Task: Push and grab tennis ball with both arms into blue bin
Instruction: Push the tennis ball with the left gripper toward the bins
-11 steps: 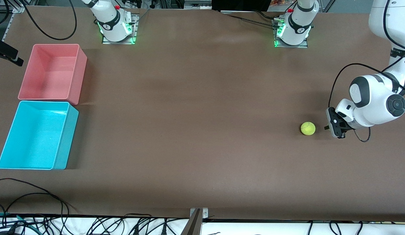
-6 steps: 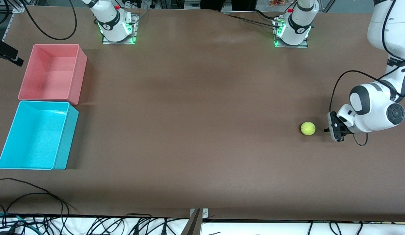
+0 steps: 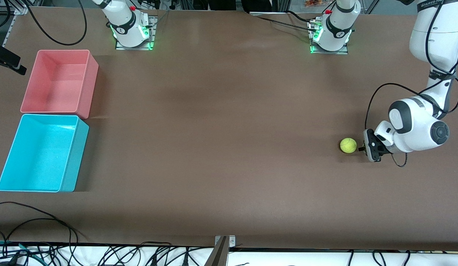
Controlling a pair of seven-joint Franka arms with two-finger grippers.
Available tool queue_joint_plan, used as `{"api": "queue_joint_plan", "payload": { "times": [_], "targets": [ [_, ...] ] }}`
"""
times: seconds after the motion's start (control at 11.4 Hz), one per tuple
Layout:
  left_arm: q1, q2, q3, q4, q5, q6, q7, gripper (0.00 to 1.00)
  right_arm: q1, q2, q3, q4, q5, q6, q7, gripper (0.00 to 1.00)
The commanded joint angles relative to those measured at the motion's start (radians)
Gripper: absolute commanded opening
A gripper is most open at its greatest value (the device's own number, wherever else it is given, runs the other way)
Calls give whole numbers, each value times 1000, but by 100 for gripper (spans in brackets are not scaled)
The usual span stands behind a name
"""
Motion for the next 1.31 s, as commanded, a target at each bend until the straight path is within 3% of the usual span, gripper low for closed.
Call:
{"api": "queue_joint_plan", "payload": {
  "times": [0.0,0.26,0.44,0.53,1.23],
  "targets": [
    [-31,38,12,21,-32,-3,-7,0,-7,6,2,22,20,-9,10,100],
    [-94,40,1,26,-58,-1,-179,0,-7,6,2,22,20,-12,10,100],
    [-137,63,-78,84,-92,0,-414,0,-7,6,2,22,20,-15,9,100],
    [-146,78,-83,105,-92,0,-453,0,-7,6,2,22,20,-15,10,100],
    [-133,70,-36,104,-89,-1,-329,0,-7,6,2,20,20,-15,10,100]
  ]
}}
